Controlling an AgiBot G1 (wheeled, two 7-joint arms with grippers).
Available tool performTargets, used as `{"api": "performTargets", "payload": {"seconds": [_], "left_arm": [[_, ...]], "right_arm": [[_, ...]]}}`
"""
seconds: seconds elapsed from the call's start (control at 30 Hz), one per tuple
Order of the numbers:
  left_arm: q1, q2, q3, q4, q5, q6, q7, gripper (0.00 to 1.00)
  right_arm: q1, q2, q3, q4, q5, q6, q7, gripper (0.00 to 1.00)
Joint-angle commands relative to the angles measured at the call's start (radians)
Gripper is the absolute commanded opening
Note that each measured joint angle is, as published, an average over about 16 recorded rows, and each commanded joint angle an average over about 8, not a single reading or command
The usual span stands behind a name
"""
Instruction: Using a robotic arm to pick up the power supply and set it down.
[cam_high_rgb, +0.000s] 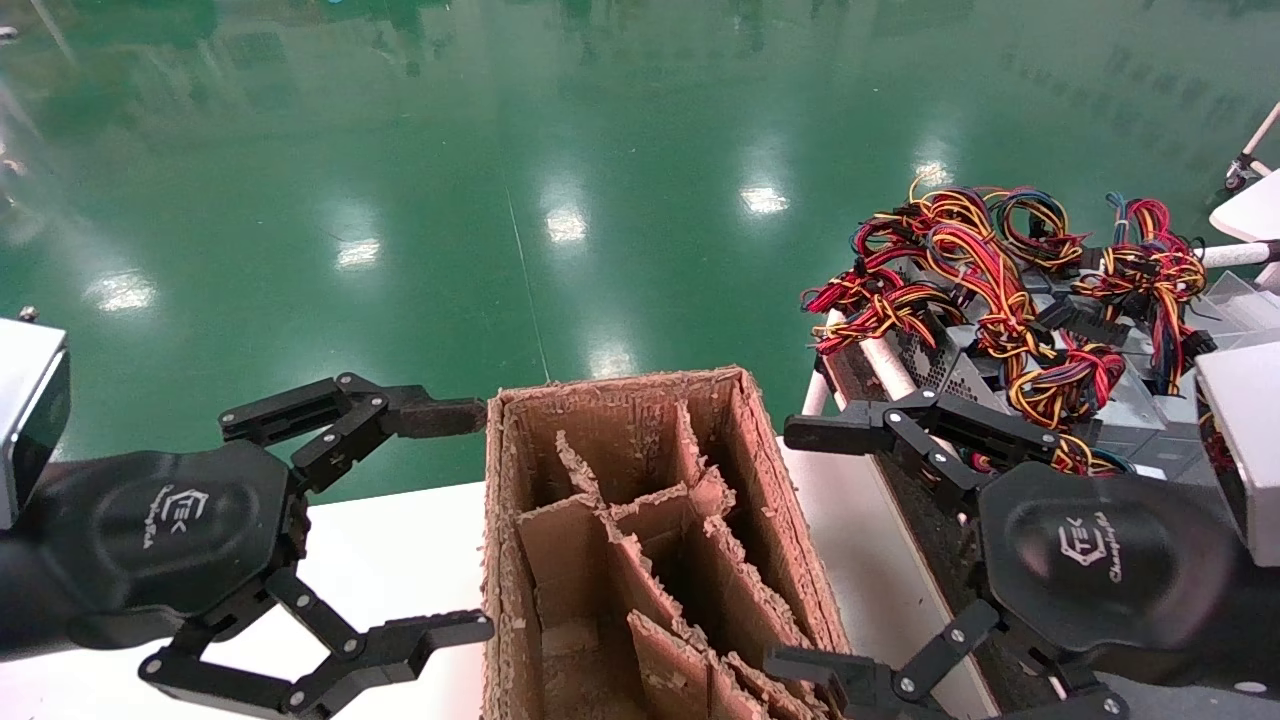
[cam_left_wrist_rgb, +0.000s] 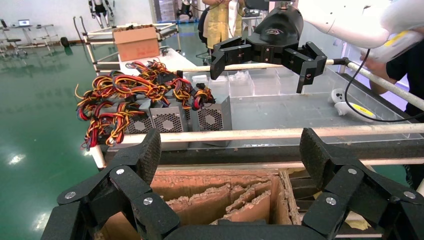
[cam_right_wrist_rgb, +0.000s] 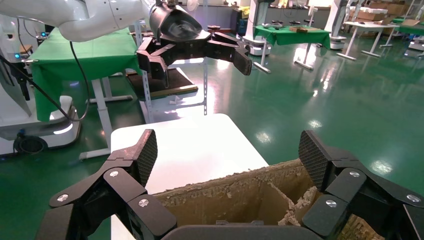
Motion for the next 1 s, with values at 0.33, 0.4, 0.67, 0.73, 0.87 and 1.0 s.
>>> {"api": "performTargets", "payload": {"seconds": [0.33, 0.4, 0.67, 0.73, 0.87, 1.0], "left_arm": [[0.0, 0.0, 0.0, 0.0, 0.0, 0.0, 0.0, 1.0], [0.0, 0.0, 0.0, 0.0, 0.0, 0.0, 0.0, 1.0], [0.0, 0.0, 0.0, 0.0, 0.0, 0.0, 0.0, 1.0], [0.0, 0.0, 0.0, 0.0, 0.0, 0.0, 0.0, 1.0], [0.0, 0.0, 0.0, 0.0, 0.0, 0.0, 0.0, 1.0], [0.0, 0.0, 0.0, 0.0, 0.0, 0.0, 0.0, 1.0]], "right_arm": [[0.0, 0.0, 0.0, 0.0, 0.0, 0.0, 0.0, 1.0], [0.0, 0.0, 0.0, 0.0, 0.0, 0.0, 0.0, 1.0], [0.0, 0.0, 0.0, 0.0, 0.0, 0.0, 0.0, 1.0], [0.0, 0.0, 0.0, 0.0, 0.0, 0.0, 0.0, 1.0], [0.0, 0.0, 0.0, 0.0, 0.0, 0.0, 0.0, 1.0], [0.0, 0.0, 0.0, 0.0, 0.0, 0.0, 0.0, 1.0]]}}
